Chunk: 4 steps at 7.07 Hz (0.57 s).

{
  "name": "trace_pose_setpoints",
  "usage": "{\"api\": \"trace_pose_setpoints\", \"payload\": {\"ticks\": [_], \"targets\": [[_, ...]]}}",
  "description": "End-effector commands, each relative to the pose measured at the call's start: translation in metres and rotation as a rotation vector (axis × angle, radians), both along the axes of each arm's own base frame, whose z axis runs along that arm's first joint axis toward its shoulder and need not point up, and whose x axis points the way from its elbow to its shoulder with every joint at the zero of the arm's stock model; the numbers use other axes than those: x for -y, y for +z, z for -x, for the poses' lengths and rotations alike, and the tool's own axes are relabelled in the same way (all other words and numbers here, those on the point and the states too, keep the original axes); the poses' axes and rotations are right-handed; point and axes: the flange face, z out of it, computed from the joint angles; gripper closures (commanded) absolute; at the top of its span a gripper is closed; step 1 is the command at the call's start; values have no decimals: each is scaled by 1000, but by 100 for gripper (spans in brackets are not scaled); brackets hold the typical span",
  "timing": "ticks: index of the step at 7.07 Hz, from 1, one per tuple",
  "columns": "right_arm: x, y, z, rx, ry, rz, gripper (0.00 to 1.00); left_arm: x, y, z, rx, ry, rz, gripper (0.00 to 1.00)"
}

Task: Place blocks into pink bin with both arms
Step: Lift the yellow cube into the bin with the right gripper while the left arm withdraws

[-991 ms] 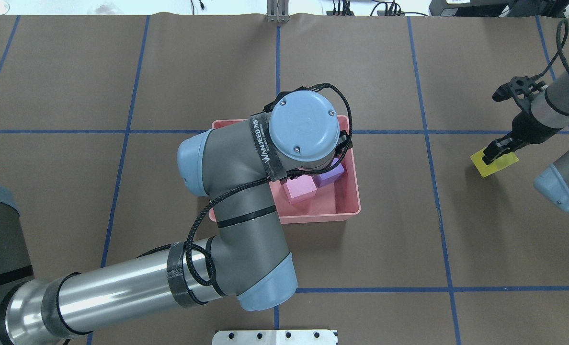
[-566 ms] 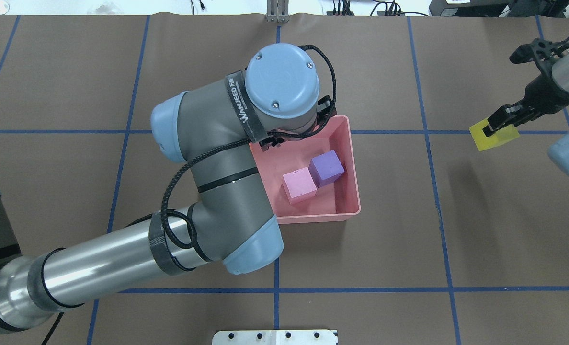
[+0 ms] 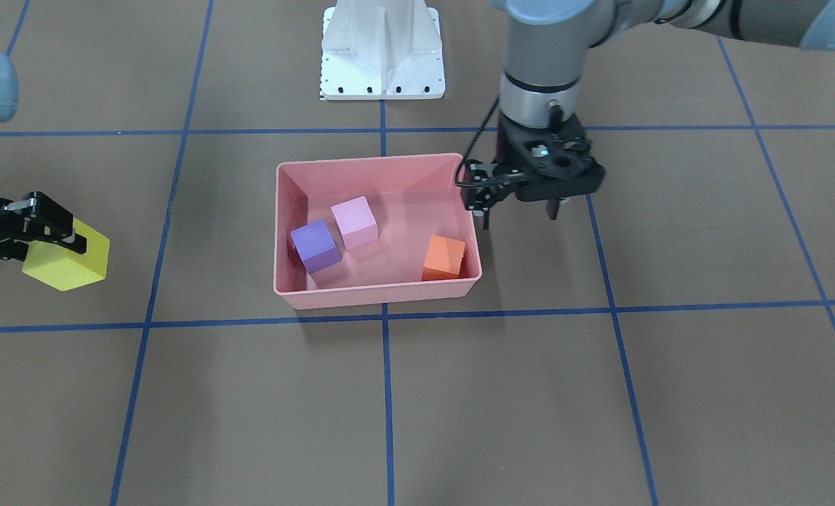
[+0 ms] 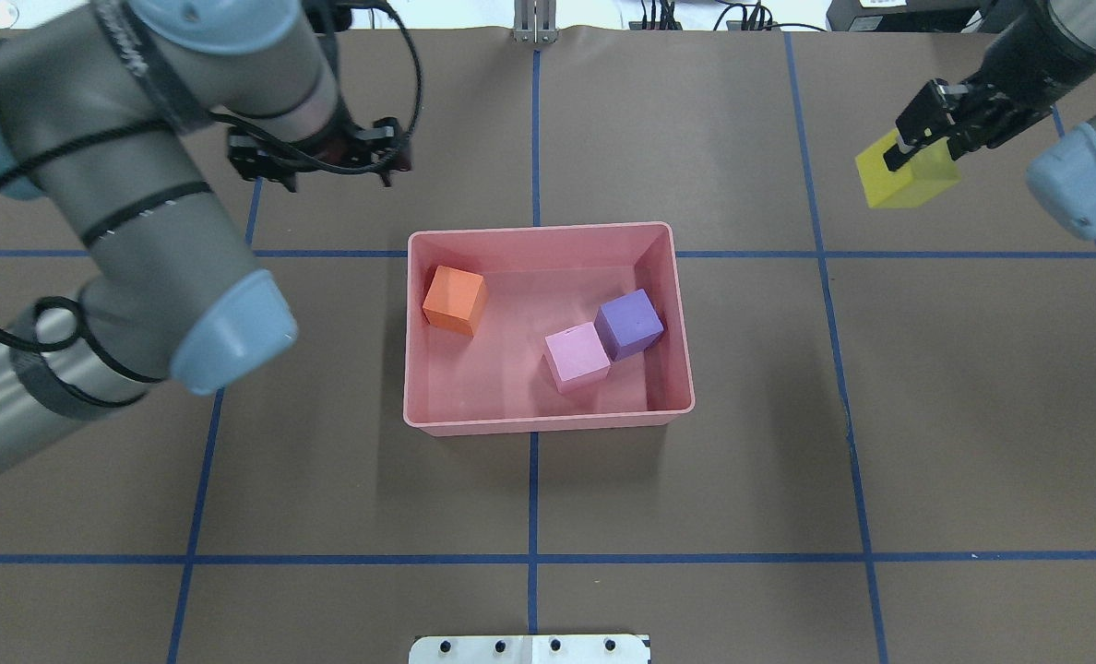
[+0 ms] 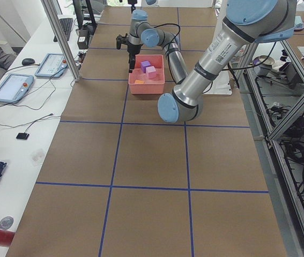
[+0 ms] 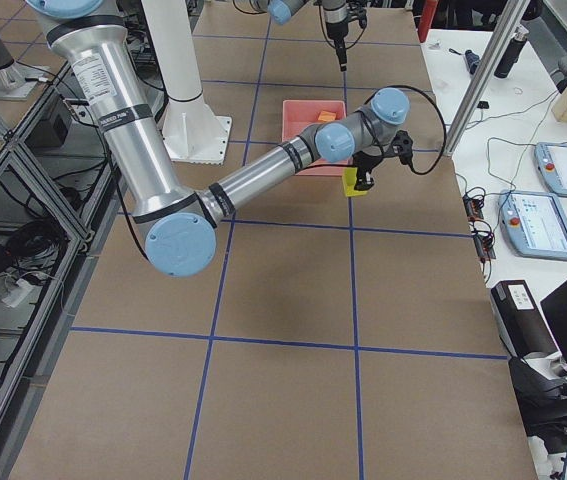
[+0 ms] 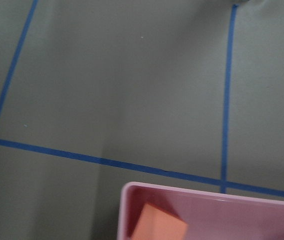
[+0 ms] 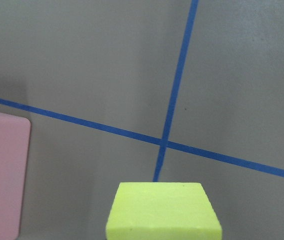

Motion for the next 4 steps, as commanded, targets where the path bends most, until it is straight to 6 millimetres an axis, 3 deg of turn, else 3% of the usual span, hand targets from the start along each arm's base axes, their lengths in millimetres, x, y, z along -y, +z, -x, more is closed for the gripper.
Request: {"api": "trace_pose_setpoints", "payload": {"ticks": [1, 2, 3, 4], "targets": [[-5, -92, 67, 8, 43, 83, 100, 21, 95, 76, 75, 188, -63, 0], [-16, -129, 114, -18, 84, 115, 100, 14, 135, 86, 98, 225, -83, 0], [-34, -159, 159, -33, 102, 140, 100, 17, 171, 110, 104, 233, -138, 0], [-54, -185, 200, -50, 144, 164, 100, 27, 193, 155, 123, 223, -170, 0]]}}
